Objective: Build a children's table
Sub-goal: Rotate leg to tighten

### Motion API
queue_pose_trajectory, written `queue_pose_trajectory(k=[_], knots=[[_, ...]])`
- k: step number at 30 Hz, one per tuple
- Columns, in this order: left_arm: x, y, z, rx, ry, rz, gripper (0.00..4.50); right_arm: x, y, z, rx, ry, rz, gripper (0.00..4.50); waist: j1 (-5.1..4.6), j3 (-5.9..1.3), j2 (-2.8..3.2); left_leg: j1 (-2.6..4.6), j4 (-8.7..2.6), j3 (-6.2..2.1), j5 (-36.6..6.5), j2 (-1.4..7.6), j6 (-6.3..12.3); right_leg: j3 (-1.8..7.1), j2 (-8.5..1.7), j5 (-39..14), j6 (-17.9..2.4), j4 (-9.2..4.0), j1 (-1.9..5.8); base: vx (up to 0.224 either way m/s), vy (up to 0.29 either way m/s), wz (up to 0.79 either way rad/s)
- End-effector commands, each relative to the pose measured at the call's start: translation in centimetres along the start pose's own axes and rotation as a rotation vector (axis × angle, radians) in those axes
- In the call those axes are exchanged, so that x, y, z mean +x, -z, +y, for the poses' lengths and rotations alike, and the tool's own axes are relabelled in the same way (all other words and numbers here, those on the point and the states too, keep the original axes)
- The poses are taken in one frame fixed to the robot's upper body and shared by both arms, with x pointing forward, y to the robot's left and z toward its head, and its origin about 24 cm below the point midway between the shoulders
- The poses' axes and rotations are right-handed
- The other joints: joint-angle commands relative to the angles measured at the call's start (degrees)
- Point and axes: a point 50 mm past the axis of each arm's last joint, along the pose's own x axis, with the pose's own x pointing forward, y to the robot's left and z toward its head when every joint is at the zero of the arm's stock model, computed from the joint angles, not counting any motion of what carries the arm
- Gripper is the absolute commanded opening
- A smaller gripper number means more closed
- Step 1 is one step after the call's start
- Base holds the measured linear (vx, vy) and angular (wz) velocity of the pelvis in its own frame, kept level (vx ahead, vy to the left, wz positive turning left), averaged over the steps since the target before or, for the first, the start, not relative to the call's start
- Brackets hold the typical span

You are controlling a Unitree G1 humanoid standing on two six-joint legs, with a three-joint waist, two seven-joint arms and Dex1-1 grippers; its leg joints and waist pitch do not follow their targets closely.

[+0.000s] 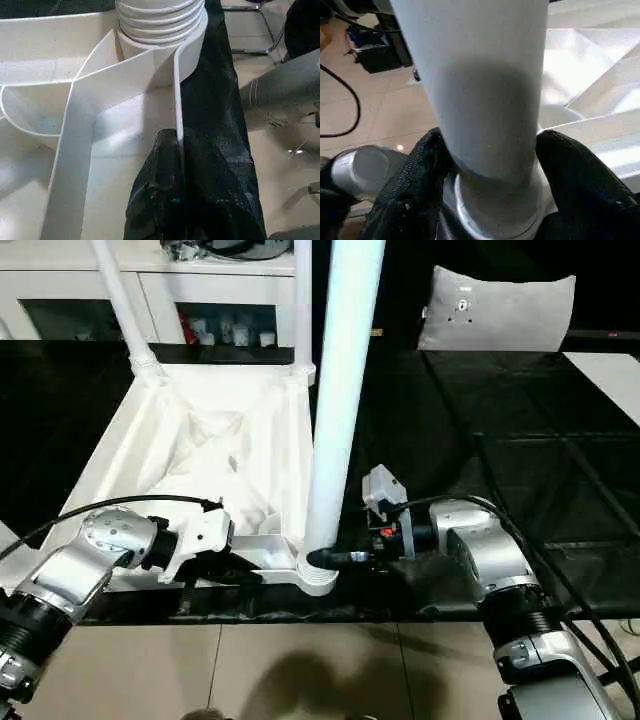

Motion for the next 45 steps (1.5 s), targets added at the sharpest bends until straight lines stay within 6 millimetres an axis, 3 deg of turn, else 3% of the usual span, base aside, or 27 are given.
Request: queue_pose_trajectory(k=[1,6,9,11,12,13,15,17,18,19,20,21,23,24,26,28,30,32,36,37,39,45], knots=[[0.8,0.2,-0.5,-0.003,0.071,0.026,0.0,0.2,-0.4,0.0,0.014,-0.041,-0.014,2.66,-0.05,-3.95,0.34,-0.46,-3.92,-0.08,-9.23,1.38,3.08,3.32,-3.54,-18.98,-8.6,-4.6,3.75,0.0,0.0,0.0],[0.9,0.2,-0.5,-0.027,0.075,0.013,0.0,0.4,-0.5,0.2,0.046,-0.054,-0.051,2.26,-0.01,-4.0,0.48,-0.34,-4.02,-0.16,-9.31,1.47,2.9,3.34,-3.53,-19.05,-8.4,-4.62,3.79,0.0,0.0,0.0],[1.2,-0.2,-0.3,-0.074,0.05,-0.023,0.0,1.4,0.1,0.5,0.057,-0.004,-0.038,2.12,0.11,-3.88,0.36,-0.29,-4.08,-0.12,-9.38,1.42,2.45,3.32,-3.56,-19.58,-8.11,-4.67,3.76,0.0,0.0,0.0],[1.9,-1.2,0.4,-0.117,-0.031,-0.073,0.0,2.9,0.5,-0.4,0.07,0.184,-0.029,2.07,-0.42,-3.56,0.27,-0.2,-4.21,-0.15,-11.0,1.17,1.61,3.18,-3.56,-23.75,-6.7,-5.16,3.55,0.0,0.0,0.0],[1.9,-1.2,0.4,-0.117,-0.031,-0.073,0.0,2.9,0.5,-0.4,0.07,0.184,-0.029,2.02,-0.42,-3.56,0.27,-0.2,-4.21,-0.15,-11.0,1.17,1.61,3.18,-3.56,-23.75,-6.7,-5.16,3.55,0.0,0.0,0.0],[2.4,-1.8,0.8,-0.135,-0.077,-0.093,0.0,3.5,0.5,-1.2,0.089,0.291,-0.027,2.02,-1.09,-3.33,0.17,-0.1,-4.1,-0.32,-12.48,0.64,0.71,2.66,-3.64,-30.29,-3.93,-6.04,3.64,0.0,0.0,0.0],[3.2,-2.5,1.3,-0.156,-0.141,-0.116,0.0,4.4,0.4,-2.2,0.131,0.436,-0.035,1.99,-2.07,-3.14,-0.09,0.07,-3.81,-0.35,-13.4,0.15,0.22,2.07,-3.45,-34.81,-1.41,-6.92,3.3,0.0,0.0,0.0],[3.6,-2.9,1.6,-0.163,-0.165,-0.125,0.0,4.8,0.3,-2.5,0.152,0.489,-0.041,1.97,-3.4,-3.18,0.22,-0.04,-3.55,-0.68,-14.99,-0.22,0.5,0.92,-3.42,-38.01,1.59,-7.99,3.39,0.0,0.0,0.0],[3.9,-3.2,1.8,-0.175,-0.192,-0.135,0.0,5.2,0.2,-2.8,0.172,0.545,-0.048,1.97,-3.68,-3.37,0.25,-0.1,-3.56,-0.78,-14.97,-0.15,0.8,0.8,-3.5,-37.3,1.75,-8.07,3.6,0.0,0.0,0.0],[4.5,-3.7,2.4,-0.194,-0.256,-0.151,0.0,6.0,0.0,-3.4,0.222,0.649,-0.078,1.97,-4.06,-3.51,0.67,-0.38,-3.87,-0.95,-14.24,0.22,1.26,0.64,-3.56,-34.53,1.06,-8.04,3.88,0.0,0.0,0.0],[4.8,-3.9,2.8,-0.199,-0.288,-0.152,0.0,6.5,-0.1,-3.6,0.236,0.684,-0.091,1.97,-4.33,-3.42,0.79,-0.2,-4.0,-1.06,-14.63,0.48,1.27,0.42,-3.56,-33.51,0.45,-8.17,3.69,0.0,0.0,0.0],[5.1,-4.2,3.2,-0.203,-0.332,-0.149,0.0,7.1,-0.2,-3.7,0.246,0.721,-0.107,1.97,-5.06,-3.45,0.87,-0.39,-4.1,-1.43,-16.07,0.58,1.03,-0.19,-3.53,-32.11,0.0,-8.19,4.01,0.0,0.0,0.0],[5.5,-4.4,3.8,-0.194,-0.384,-0.132,0.0,7.9,-0.5,-3.7,0.223,0.75,-0.146,2.51,-5.31,-3.45,0.71,0.18,-3.78,-1.37,-17.57,0.21,1.06,-0.63,-3.67,-32.51,0.36,-8.72,3.68,0.0,0.0,0.0],[5.6,-4.4,3.8,-0.192,-0.387,-0.128,0.0,7.9,-0.5,-3.7,0.219,0.754,-0.151,2.51,-5.25,-3.47,0.72,0.35,-3.76,-1.28,-17.54,0.14,1.4,-0.59,-3.8,-32.43,0.27,-8.8,3.65,0.0,0.0,0.0],[5.4,-4.3,3.8,-0.172,-0.389,-0.109,0.0,7.5,-0.8,-3.5,0.229,0.749,-0.217,2.74,-4.88,-3.65,0.65,-0.27,-4.3,-1.39,-15.56,0.59,2.49,0.22,-4.05,-28.9,-1.31,-7.92,4.05,0.0,0.0,0.0],[5.1,-3.9,3.8,-0.151,-0.386,-0.082,0.0,6.8,-1.0,-3.3,0.211,0.717,-0.252,2.92,-4.41,-3.73,0.84,-0.04,-4.44,-1.2,-14.39,0.87,2.84,0.91,-4.18,-25.93,-3.18,-7.41,3.85,0.0,0.0,0.0],[4.9,-3.5,3.7,-0.136,-0.379,-0.06,0.0,6.1,-0.9,-3.1,0.182,0.69,-0.245,3.05,-4.05,-3.86,0.64,-0.29,-4.5,-1.1,-12.94,0.92,3.33,1.28,-4.12,-23.57,-3.92,-6.97,4.07,0.0,0.0,0.0],[4.7,-3.1,3.6,-0.125,-0.372,-0.039,0.0,5.5,-0.7,-3.0,0.156,0.676,-0.237,3.12,-3.16,-4.06,0.5,-0.48,-4.32,-0.8,-9.63,0.99,3.94,1.94,-4.15,-19.89,-5.72,-6.07,4.09,0.0,0.0,0.0],[3.7,-2.1,2.6,-0.082,-0.261,-0.018,0.0,2.1,-0.7,-2.5,0.033,0.588,-0.187,3.51,-2.16,-4.36,0.5,-0.5,-4.14,-0.56,-6.61,1.04,4.72,2.13,-4.22,-17.51,-6.6,-5.51,4.28,0.0,0.0,0.0],[3.4,-1.9,2.1,-0.049,-0.207,-0.011,0.0,1.1,-0.7,-2.3,-0.007,0.549,-0.152,3.57,-1.43,-4.63,0.55,-0.77,-3.98,-0.57,-3.66,1.28,5.68,2.3,-4.1,-12.64,-7.52,-4.69,4.38,0.0,0.0,0.0],[3.2,-1.6,1.7,-0.024,-0.165,0.003,0.0,0.4,-0.7,-2.0,-0.045,0.512,-0.12,3.57,-1.16,-4.47,0.64,-0.6,-3.9,-0.4,-3.71,1.31,5.94,2.38,-3.98,-10.76,-8.99,-4.48,4.08,0.0,0.0,0.0],[2.0,-0.8,0.5,0.092,0.009,0.074,0.0,-1.5,-0.8,-1.1,-0.115,0.302,-0.042,3.41,-0.2,-4.3,0.73,-0.54,-4.07,-0.4,-6.41,1.65,5.76,2.29,-3.94,-13.0,-9.05,-4.47,4.22,0.0,0.0,0.0]])
